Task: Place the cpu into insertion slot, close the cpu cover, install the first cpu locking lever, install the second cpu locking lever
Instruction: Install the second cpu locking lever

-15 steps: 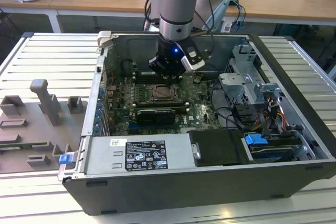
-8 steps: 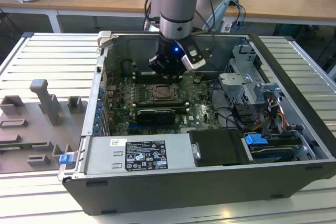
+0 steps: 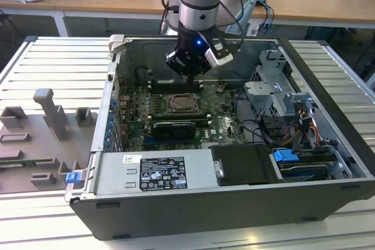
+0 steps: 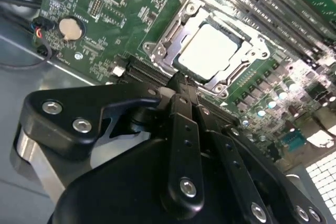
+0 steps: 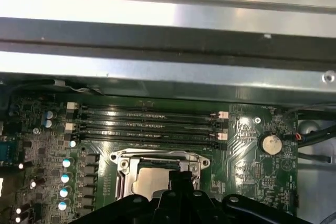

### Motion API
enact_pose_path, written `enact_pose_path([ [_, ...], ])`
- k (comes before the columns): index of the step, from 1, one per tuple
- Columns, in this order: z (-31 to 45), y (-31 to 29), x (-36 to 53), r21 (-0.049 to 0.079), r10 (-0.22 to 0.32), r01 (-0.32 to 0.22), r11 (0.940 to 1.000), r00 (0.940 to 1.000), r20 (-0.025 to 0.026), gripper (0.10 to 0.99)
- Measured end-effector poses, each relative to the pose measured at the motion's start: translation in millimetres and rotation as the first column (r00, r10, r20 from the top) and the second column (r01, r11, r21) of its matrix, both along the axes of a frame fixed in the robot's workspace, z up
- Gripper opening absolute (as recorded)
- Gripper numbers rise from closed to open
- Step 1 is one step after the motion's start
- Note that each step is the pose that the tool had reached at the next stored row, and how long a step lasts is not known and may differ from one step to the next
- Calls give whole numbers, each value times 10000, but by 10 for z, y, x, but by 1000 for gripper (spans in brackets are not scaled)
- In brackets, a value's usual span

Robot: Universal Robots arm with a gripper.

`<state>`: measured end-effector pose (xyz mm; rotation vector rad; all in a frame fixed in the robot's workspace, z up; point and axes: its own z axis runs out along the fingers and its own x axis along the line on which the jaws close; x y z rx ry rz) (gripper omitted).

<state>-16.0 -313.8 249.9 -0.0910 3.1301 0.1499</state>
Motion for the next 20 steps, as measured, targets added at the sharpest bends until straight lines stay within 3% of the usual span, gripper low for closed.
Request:
enact_pose_path([
  [5,-12,-134,-6,0,0,0,10000,10000,0,106],
  [11,-28,-228,-7,-1,0,0,10000,10000,0,106],
  [20,-45,-306,-8,-2,0,0,10000,10000,0,106],
])
